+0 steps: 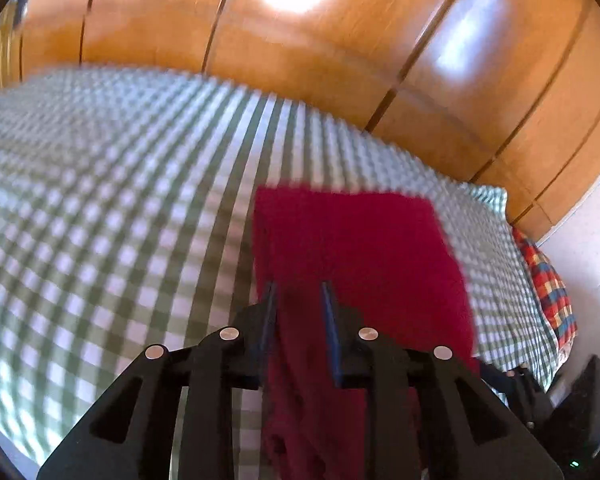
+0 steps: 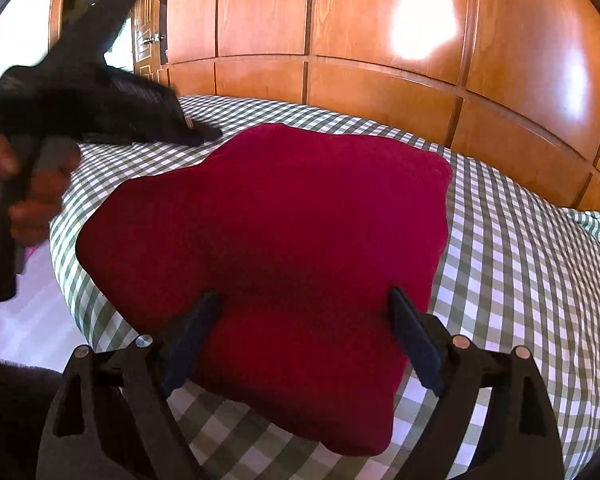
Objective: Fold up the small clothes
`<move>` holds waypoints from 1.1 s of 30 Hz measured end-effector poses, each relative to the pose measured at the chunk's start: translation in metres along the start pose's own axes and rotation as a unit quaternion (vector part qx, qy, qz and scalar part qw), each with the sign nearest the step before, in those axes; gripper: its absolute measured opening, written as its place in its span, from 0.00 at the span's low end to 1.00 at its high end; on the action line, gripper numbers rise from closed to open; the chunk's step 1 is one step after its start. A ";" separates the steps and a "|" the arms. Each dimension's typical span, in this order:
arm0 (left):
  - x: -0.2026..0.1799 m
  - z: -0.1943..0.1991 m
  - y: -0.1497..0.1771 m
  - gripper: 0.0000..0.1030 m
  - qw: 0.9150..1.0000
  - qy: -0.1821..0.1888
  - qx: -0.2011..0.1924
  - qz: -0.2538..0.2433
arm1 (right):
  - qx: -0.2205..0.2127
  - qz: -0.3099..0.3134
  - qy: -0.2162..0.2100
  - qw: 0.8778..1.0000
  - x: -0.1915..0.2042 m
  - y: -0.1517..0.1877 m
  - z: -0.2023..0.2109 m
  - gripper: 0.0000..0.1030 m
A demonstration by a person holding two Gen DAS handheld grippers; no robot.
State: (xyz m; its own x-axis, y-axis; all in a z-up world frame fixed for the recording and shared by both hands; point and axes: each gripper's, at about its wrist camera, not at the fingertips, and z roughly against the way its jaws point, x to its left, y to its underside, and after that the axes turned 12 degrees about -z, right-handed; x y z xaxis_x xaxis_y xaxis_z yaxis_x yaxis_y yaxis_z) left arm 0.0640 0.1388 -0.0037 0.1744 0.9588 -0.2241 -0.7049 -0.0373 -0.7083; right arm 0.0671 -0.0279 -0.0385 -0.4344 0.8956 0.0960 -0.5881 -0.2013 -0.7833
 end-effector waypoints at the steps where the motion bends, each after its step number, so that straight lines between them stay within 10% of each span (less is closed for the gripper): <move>1: -0.007 0.009 -0.001 0.20 1.000 0.018 -0.016 -0.004 | 0.000 0.000 -0.001 1.000 0.001 0.001 0.001 0.86; 9: -0.054 0.001 0.030 0.20 0.996 0.000 0.004 -0.090 | 0.014 -0.037 -0.050 0.998 -0.025 -0.004 0.033 0.89; 33: -0.046 -0.015 0.065 0.20 0.995 -0.006 -0.004 -0.099 | 0.060 -0.085 -0.043 0.994 -0.037 -0.001 -0.012 0.79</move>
State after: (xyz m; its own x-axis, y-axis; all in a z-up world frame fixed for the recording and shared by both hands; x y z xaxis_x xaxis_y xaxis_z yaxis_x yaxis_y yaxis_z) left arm 0.0204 0.0882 -0.0492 0.3017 0.9507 -0.0714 -0.6522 0.1512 -0.7428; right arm 0.0921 -0.0563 -0.0487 -0.3749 0.8847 0.2772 -0.7335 -0.1002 -0.6722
